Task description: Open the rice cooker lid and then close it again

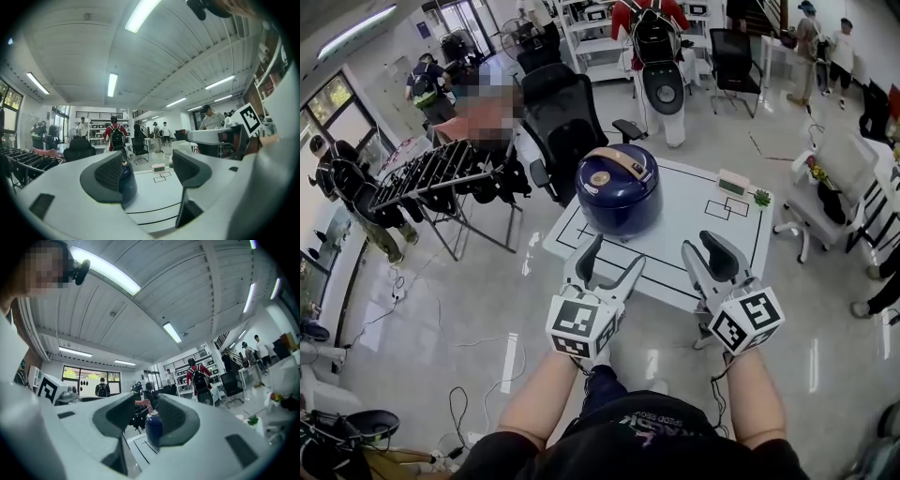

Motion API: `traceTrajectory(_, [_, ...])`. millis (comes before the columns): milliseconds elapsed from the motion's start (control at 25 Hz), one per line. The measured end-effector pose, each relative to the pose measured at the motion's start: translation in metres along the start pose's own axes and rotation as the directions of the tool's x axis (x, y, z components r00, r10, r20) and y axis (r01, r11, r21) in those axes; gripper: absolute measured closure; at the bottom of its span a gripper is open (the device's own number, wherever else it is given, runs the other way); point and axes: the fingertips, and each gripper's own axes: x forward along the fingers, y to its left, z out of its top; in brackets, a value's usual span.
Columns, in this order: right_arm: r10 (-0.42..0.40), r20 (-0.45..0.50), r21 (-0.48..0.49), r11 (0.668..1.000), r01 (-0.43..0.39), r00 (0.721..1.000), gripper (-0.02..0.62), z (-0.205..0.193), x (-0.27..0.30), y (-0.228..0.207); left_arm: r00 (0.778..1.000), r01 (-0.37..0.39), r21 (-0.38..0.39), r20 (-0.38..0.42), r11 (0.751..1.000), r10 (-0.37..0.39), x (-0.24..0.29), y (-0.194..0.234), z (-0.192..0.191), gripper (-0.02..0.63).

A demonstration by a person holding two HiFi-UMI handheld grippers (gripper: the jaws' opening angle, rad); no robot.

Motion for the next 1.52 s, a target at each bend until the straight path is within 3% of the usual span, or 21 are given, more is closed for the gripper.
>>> traceTrajectory(320, [-0.051,-0.012,-0.006,0.999,0.051,0.999,0.454,-0.011,0.04,-0.013,0.999,0.032,-0.024,0.013,0.999,-0.032,0.028,0.042,-0.008,0.281])
traceTrajectory(800, [-0.176,-0.012,0.004,0.984,0.176,0.984,0.454,-0.028,0.151,-0.028,0.99,0.139,-0.046,0.004,0.989,-0.139,0.089,0.151,-0.023,0.281])
traceTrajectory(1520, [-0.373,0.038,-0.056,0.926,0.374,0.927,0.454,-0.01,0.237,-0.019,0.944,0.329,-0.03,0.052,0.944,-0.327,0.135,0.248,-0.008,0.281])
